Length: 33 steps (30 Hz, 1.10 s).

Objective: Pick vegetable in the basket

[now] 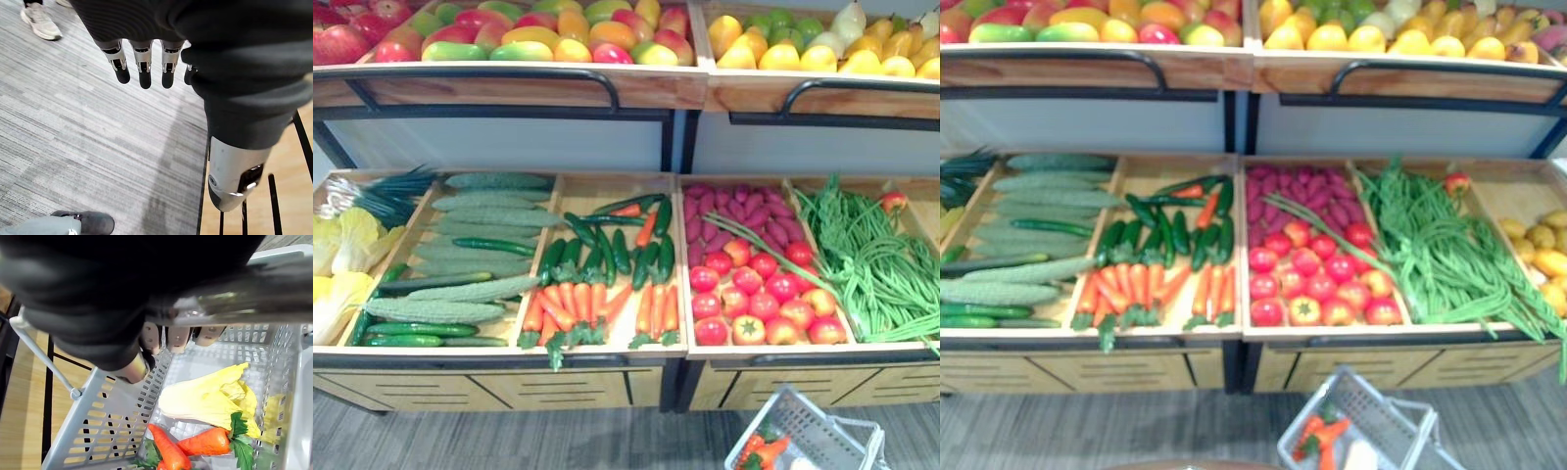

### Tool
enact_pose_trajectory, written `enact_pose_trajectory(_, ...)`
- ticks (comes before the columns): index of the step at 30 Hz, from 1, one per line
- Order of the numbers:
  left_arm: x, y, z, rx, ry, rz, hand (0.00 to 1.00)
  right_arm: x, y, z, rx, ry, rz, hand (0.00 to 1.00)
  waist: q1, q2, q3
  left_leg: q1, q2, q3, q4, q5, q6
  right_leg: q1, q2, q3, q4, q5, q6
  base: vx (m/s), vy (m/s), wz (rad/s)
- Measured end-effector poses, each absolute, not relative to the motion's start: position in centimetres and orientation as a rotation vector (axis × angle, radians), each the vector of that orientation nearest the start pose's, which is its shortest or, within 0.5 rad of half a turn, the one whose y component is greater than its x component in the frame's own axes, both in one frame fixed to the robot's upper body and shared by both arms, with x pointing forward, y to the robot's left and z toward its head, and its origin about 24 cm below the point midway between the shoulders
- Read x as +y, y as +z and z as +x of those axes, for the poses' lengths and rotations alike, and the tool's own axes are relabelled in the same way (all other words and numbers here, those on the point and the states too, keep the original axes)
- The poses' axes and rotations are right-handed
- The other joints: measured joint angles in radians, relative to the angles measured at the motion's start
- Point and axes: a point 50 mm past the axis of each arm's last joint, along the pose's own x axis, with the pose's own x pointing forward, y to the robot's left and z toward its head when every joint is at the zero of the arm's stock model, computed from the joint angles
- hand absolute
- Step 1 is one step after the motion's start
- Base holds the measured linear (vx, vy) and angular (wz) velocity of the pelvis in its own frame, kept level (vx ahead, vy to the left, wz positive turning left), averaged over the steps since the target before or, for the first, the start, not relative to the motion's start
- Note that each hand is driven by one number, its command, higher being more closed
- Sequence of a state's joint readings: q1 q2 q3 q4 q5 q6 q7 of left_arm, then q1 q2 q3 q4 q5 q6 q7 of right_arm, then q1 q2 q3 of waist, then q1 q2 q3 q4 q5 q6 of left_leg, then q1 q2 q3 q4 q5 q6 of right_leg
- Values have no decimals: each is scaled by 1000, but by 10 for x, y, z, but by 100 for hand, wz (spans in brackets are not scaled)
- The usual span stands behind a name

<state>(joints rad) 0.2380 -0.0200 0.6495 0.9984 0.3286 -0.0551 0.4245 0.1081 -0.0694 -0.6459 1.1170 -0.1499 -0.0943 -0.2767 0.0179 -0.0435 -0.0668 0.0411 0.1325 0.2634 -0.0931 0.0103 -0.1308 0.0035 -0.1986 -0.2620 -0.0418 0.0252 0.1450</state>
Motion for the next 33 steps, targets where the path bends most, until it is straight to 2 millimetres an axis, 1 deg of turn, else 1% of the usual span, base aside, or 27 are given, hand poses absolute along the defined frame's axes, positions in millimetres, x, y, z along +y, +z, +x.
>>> enact_pose_trajectory(1,242,-155,11,1214,798,266,0,-258,-156,48,1123,-807,-32,100,-4,3,3,0,-1,-1,0,0,0,0,0,-1,0,0,0,0,0,0)
enact_pose_trajectory(4,238,-157,17,1209,685,307,0,-259,-155,52,1116,-781,-52,100,-14,6,9,0,-1,-3,0,-1,-1,0,-1,-1,0,-1,-2,0,0,0)
enact_pose_trajectory(7,232,-160,17,1226,621,307,0,-259,-155,52,1117,-765,-67,100,-19,7,11,1,-3,-7,0,-7,-8,-1,-3,-1,5,-8,3,0,0,0)
enact_pose_trajectory(8,229,-161,17,1230,597,304,0,-261,-155,52,1120,-760,-75,100,-20,11,14,1,-4,-9,0,-9,-8,-1,-5,-2,7,-13,-2,0,0,0)
enact_pose_trajectory(9,228,-161,17,1232,588,306,0,-261,-155,52,1121,-759,-75,100,-20,10,14,1,-4,-9,0,-10,-7,-1,-5,-1,8,-14,-1,0,0,0)
enact_pose_trajectory(10,228,-162,17,1232,575,309,0,-262,-154,53,1121,-757,-71,100,-20,5,18,0,-5,-8,18,-27,-6,-1,-9,3,17,-24,3,6,10,-14)
enact_pose_trajectory(12,227,-162,19,1228,566,302,0,-264,-153,62,1099,-767,-45,100,-19,4,48,-37,6,-11,168,-119,6,-12,-18,35,71,-53,5,-4,27,-35)
enact_pose_trajectory(13,225,-162,18,1231,548,303,0,-268,-151,66,1084,-774,-41,100,-18,16,58,-84,26,-25,302,-189,12,-36,-14,57,121,-76,7,-15,45,-48)
enact_pose_trajectory(14,224,-162,19,1230,527,311,0,-271,-151,65,1083,-783,-43,100,-20,26,65,-112,47,-25,391,-242,12,-50,-8,78,163,-87,19,-2,57,-45)
enact_pose_trajectory(16,226,-162,24,1219,507,320,0,-270,-151,61,1085,-813,-13,100,-22,22,73,-124,69,-3,461,-286,14,-59,0,113,187,-82,24,35,105,-53)
enact_pose_trajectory(17,227,-162,30,1201,486,334,0,-266,-151,65,1069,-812,2,100,-22,19,83,-123,88,34,480,-302,14,-85,15,150,199,-52,13,1,112,-80)
enact_pose_trajectory(18,227,-161,34,1191,478,340,0,-264,-151,68,1054,-812,8,100,-21,23,87,-123,102,59,486,-308,17,-106,28,169,206,-23,0,-78,133,-119)
enact_pose_trajectory(19,229,-160,42,1167,469,350,0,-261,-149,75,1020,-811,23,100,-17,26,90,-123,129,116,483,-310,18,-153,57,196,202,54,-23,-123,176,-153)
enact_pose_trajectory(20,231,-158,52,1139,466,358,0,-257,-147,83,996,-788,22,100,-14,26,94,-122,147,183,475,-307,25,-196,86,205,163,162,-42,-139,200,-169)
enact_pose_trajectory(21,230,-158,54,1134,463,358,0,-254,-147,87,986,-771,20,100,-12,42,101,-118,166,223,459,-301,36,-198,101,205,108,240,-43,-180,171,-168)
enact_pose_trajectory(22,231,-156,63,1103,448,373,0,-248,-147,96,973,-742,23,100,-16,37,125,-104,181,296,432,-284,66,-212,99,142,142,229,-60,-167,108,-121)
enact_pose_trajectory(23,232,-155,68,1082,433,390,0,-247,-146,99,966,-730,18,100,-24,30,127,-103,177,330,420,-279,72,-237,83,78,256,150,-97,-184,110,-121)
enact_pose_trajectory(24,232,-152,75,1054,414,406,0,-251,-145,98,964,-745,11,100,-27,20,135,-72,169,383,395,-268,81,-244,38,-27,465,5,-128,-93,111,-102)
enact_pose_trajectory(25,231,-153,73,1060,405,409,0,-254,-146,93,980,-746,-1,100,-22,19,136,-42,165,423,380,-261,84,-223,13,-85,570,-42,-154,-59,101,-124)
enact_pose_trajectory(26,231,-154,69,1071,396,415,0,-254,-147,91,987,-734,-13,100,-19,19,136,-18,164,469,377,-259,88,-185,-12,-132,642,-56,-173,-38,51,-128)
enact_pose_trajectory(27,232,-154,68,1075,389,424,0,-251,-148,88,996,-709,-33,100,-20,15,135,-13,161,507,381,-256,92,-149,-41,-172,679,-78,-166,-35,-23,-135)
enact_pose_trajectory(28,234,-153,70,1069,381,437,0,-249,-148,91,989,-694,-37,100,-19,9,136,-13,157,554,392,-256,92,-143,-63,-204,668,-95,-153,-13,-59,-118)
enact_pose_trajectory(29,236,-152,70,1067,384,440,0,-248,-148,93,990,-689,-34,100,-19,-1,139,-12,156,574,402,-254,96,-149,-62,-225,650,-100,-155,16,-102,-125)
enact_pose_trajectory(30,236,-154,66,1084,379,439,0,-249,-149,91,1001,-687,-38,100,-17,4,141,-20,169,594,426,-244,113,-136,-24,-247,576,-95,-162,14,-135,-113)
enact_pose_trajectory(31,236,-155,64,1092,377,437,0,-245,-150,92,1007,-682,-29,100,-10,5,143,-43,178,598,460,-243,130,-110,-7,-244,499,-88,-171,-114,-153,-127)
enact_pose_trajectory(32,231,-156,63,1098,370,425,0,-246,-151,94,1016,-684,-27,100,-11,-3,136,-63,102,566,351,-241,123,-105,-2,-212,395,-86,-167,-188,-101,-105)
enact_pose_trajectory(33,227,-157,63,1097,364,416,0,-251,-150,94,1022,-692,-31,100,-12,8,130,-64,75,555,265,-183,145,-105,13,-193,347,-80,-156,-328,-46,-126)
